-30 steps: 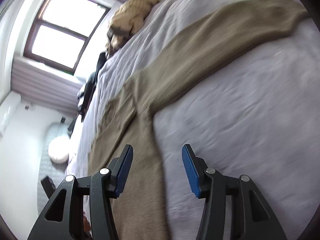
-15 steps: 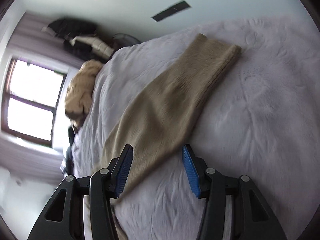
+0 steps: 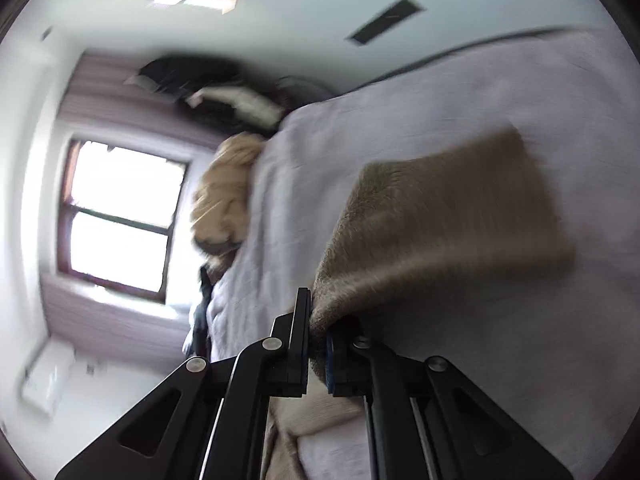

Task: Fold small clothes

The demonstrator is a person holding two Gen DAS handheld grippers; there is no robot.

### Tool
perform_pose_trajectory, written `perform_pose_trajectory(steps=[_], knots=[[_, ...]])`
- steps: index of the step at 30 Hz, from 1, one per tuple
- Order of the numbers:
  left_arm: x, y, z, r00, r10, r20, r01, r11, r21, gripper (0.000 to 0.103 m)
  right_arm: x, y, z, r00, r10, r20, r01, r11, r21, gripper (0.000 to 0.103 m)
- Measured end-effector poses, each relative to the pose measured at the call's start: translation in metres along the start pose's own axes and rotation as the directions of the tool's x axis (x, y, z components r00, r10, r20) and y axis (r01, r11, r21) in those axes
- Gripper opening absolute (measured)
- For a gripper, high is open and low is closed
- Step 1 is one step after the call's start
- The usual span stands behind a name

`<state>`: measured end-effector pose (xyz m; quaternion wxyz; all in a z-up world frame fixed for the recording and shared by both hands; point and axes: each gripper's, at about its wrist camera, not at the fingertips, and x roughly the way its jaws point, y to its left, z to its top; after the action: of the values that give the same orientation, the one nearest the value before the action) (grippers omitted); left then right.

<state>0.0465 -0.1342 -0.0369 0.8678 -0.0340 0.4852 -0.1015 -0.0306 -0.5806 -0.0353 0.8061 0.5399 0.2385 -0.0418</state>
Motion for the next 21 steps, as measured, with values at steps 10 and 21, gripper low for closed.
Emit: perform_pose_trajectory(steps=[10, 21], knots=[[-0.004, 0.076, -0.001, 0.998, 0.052, 0.022, -0.049, 0.990, -0.134, 0.098, 0.107, 0.162, -0.096, 0.951, 0.050, -0.305, -0.173, 0.902, -0.395, 0.007], [-0.012, 0.168, -0.002, 0.991, 0.128, 0.046, -0.110, 0.952, -0.286, 0.098, 0.238, 0.210, -0.289, 0.768, -0.159, -0.621, -0.274, 0.794, -0.543, 0.011]])
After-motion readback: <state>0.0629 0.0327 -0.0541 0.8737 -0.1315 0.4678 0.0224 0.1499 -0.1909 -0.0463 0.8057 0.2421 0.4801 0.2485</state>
